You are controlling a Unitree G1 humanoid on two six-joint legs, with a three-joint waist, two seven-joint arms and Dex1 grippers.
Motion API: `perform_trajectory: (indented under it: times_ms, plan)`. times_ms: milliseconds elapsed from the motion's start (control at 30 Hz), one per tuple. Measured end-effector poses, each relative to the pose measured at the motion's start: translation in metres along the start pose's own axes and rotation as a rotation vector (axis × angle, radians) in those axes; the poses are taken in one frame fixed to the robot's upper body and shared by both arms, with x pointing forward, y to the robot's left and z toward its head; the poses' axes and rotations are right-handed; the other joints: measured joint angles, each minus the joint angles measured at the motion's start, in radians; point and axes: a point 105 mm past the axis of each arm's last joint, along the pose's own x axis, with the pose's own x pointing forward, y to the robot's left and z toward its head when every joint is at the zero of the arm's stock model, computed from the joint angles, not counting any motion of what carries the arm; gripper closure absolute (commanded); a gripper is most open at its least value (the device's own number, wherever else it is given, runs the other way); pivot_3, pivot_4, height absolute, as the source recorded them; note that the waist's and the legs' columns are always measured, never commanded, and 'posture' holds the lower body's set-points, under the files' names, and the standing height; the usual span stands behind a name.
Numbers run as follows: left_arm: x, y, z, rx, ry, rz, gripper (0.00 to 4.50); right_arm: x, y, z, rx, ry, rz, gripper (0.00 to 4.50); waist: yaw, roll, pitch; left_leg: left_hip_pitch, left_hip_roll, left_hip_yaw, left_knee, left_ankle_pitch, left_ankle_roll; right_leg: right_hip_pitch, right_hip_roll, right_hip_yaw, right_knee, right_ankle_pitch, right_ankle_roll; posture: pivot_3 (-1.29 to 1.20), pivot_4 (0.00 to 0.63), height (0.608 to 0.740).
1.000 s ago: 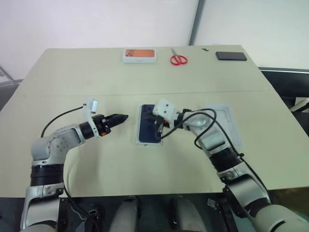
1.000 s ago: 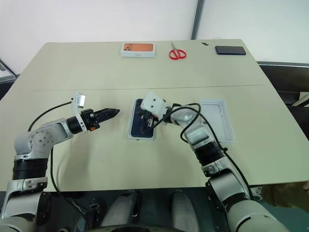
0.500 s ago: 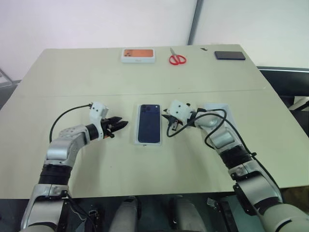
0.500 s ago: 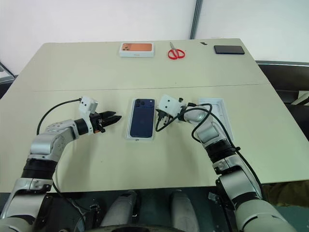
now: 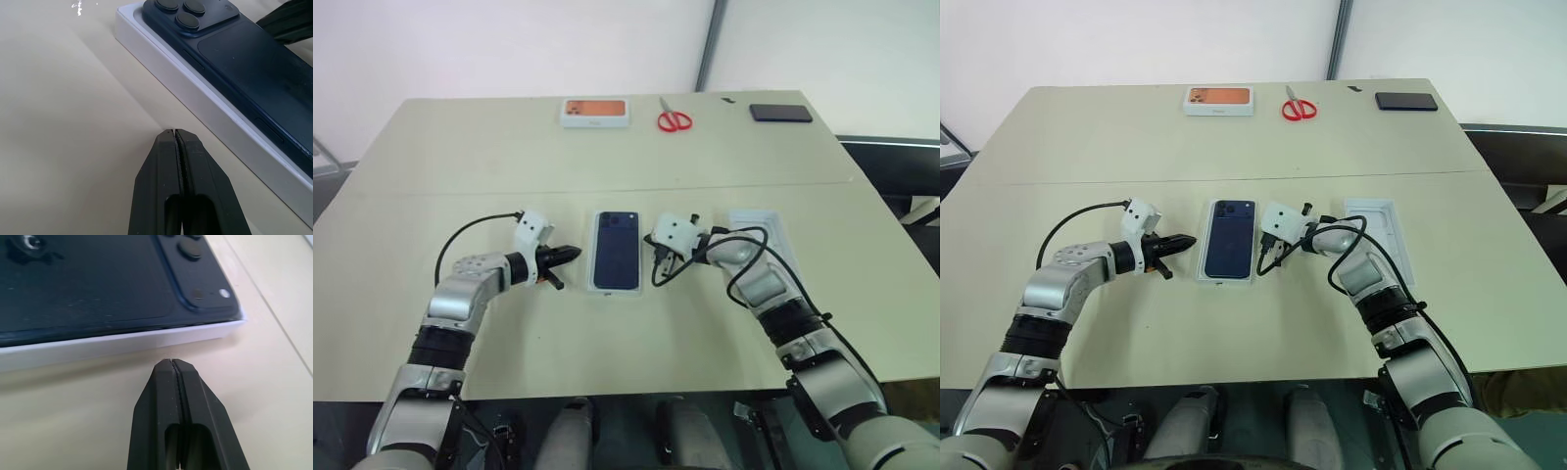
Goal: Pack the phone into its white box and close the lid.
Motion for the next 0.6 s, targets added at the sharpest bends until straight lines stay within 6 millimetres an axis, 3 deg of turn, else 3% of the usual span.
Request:
perform_trajectory:
  times_ms: [233,600]
  plan:
    - [0.009,-0.016,0.001,-0.032,0.019,-0.076,4.43,0.001,0.006,0.004,-0.018,-0.009,0.030,4.50,0.001,0.000,0.000,0.000,0.000,0.000,0.000,0.000,0.000,0.001,0.000,0.000,0.000,0.000,0.000,0.00,0.150,0.740]
    - [0.026,-0.038,0.003,-0.028,0.035,-0.189,4.43,-0.023,0.005,-0.009,-0.043,0.043,0.066,4.50,0.011,0.000,0.000,0.000,-0.001,-0.001,0.001,0.000,0.000,0.002,-0.001,-0.001,-0.001,0.000,0.000,0.00,0.150,0.740]
